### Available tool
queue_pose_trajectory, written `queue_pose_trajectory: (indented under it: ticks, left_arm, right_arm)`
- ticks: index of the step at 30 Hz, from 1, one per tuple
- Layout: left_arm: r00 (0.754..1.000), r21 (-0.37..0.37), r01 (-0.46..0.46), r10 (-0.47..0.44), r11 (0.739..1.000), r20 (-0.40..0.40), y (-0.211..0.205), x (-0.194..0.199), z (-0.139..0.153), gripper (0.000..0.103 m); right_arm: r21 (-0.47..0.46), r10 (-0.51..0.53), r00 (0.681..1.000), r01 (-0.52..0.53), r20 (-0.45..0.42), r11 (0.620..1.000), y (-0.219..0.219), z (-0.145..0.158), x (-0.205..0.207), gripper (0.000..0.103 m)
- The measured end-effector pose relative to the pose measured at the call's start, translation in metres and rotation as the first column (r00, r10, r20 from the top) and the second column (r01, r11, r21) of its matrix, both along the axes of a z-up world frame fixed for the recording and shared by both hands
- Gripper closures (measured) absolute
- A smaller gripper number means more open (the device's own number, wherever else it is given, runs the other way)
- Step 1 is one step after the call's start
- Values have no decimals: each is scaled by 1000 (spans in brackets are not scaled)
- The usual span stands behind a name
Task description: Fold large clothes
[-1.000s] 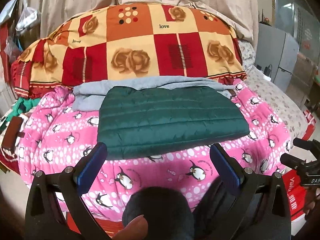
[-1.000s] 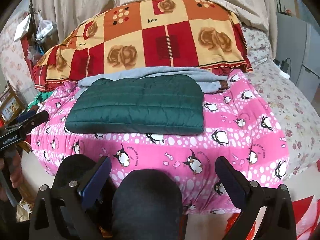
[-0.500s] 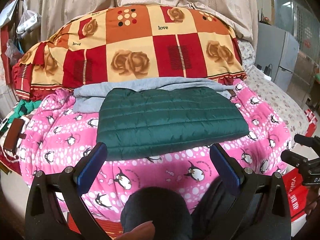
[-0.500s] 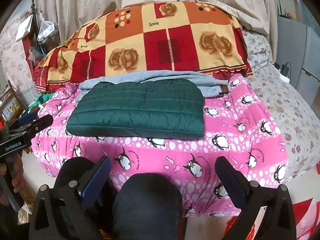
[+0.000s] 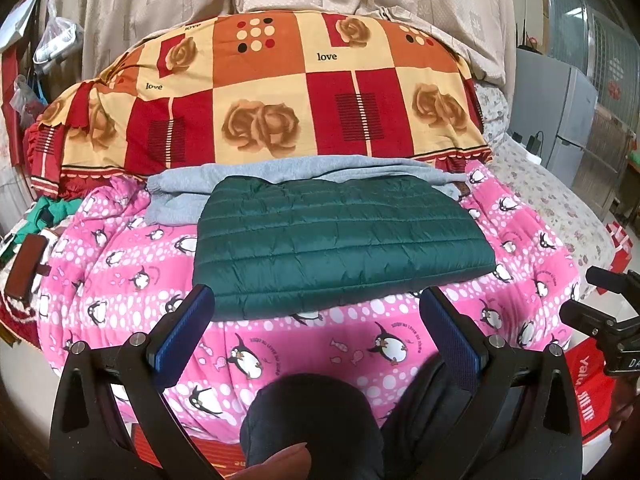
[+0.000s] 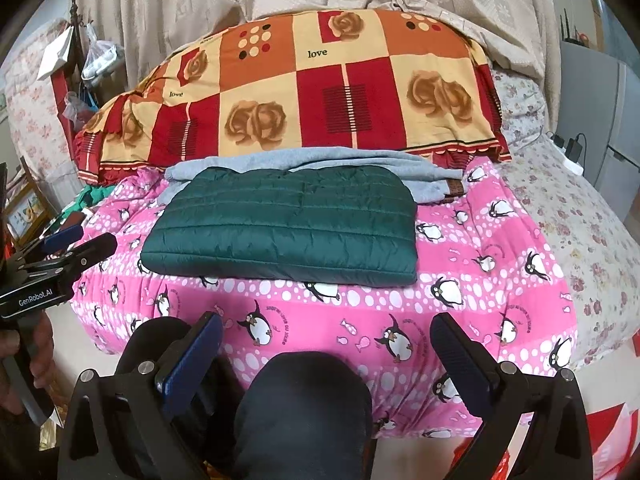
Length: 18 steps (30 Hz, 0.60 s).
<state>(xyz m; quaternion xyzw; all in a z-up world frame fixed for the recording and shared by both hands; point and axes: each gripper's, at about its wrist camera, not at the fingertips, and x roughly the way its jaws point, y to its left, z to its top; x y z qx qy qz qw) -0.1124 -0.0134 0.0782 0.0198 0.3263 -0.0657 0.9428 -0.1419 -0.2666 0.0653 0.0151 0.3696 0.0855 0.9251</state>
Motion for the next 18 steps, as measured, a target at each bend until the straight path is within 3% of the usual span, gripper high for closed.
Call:
queue_pose_trajectory:
  ticks: [12, 18]
  left_arm:
    - [1000, -6, 9, -9, 1000, -3, 2, 1, -1, 0]
    - [1000, -52, 11, -10, 999, 14, 4, -8, 1, 0]
  right_arm:
    - [0, 6, 1000, -6, 3, 1000, 6, 1, 0, 0]
    - [1, 5, 1000, -5, 3, 1000, 6, 1, 0, 0]
